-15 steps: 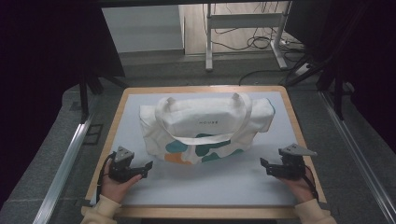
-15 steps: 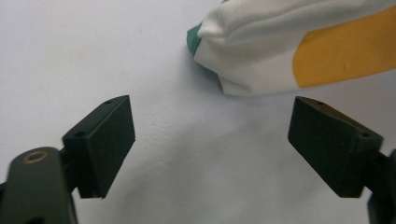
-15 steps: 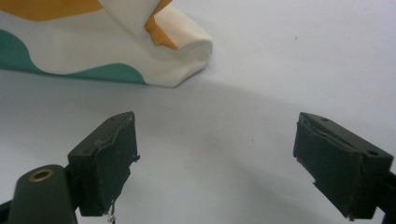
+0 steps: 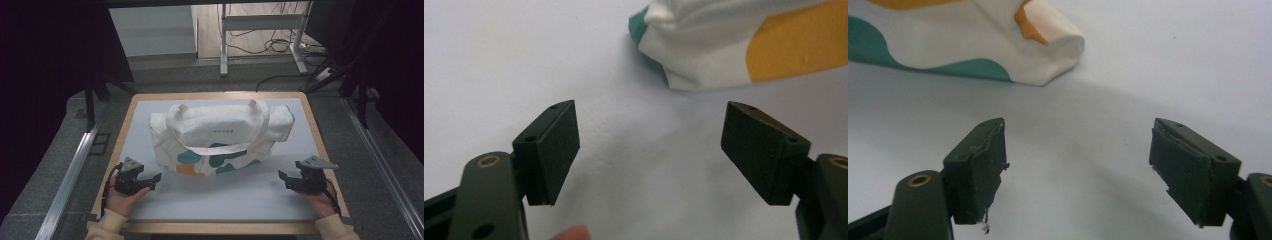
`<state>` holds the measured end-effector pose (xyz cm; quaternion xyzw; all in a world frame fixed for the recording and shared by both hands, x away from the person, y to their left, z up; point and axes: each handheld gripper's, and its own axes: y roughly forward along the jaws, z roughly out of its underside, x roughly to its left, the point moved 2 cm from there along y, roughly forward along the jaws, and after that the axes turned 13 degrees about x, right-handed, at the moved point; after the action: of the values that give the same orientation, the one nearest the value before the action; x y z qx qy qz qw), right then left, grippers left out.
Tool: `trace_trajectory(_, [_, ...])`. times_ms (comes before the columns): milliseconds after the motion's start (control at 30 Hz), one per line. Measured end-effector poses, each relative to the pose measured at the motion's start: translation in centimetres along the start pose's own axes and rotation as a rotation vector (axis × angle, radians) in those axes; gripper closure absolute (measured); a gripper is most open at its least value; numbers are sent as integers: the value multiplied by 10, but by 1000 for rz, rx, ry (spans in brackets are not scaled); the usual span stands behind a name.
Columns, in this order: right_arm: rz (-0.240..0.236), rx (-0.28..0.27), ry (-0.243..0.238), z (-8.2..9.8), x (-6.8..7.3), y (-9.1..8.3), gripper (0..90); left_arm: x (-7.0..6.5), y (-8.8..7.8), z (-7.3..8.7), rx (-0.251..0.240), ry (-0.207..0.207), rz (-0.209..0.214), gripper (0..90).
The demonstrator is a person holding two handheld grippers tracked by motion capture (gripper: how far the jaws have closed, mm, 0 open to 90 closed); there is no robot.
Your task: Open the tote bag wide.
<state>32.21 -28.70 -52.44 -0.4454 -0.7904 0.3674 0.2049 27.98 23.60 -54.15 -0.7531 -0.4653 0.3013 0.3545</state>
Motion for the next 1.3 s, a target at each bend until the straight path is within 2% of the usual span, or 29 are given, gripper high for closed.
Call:
trace_trajectory(267, [0,4,-18,1,-1,-1,245,-3,-5,-1,-21,8,-18,240])
trace_trajectory(400, [6,5,-38,1,1,-1,245,-4,-6,-1,-19,17,-7,246])
trace_trajectory(1067, [-21,12,-20,1,2,-3,305,-2,-13,0,-46,6,-1,241])
trace_trajectory(1167, [-27,4,-15,-1,1,-5,312,-3,-16,-1,-53,-4,32,239])
trace_trajectory(1300, [-45,-17,-10,-5,2,-9,318,-5,-21,-3,-68,3,22,237])
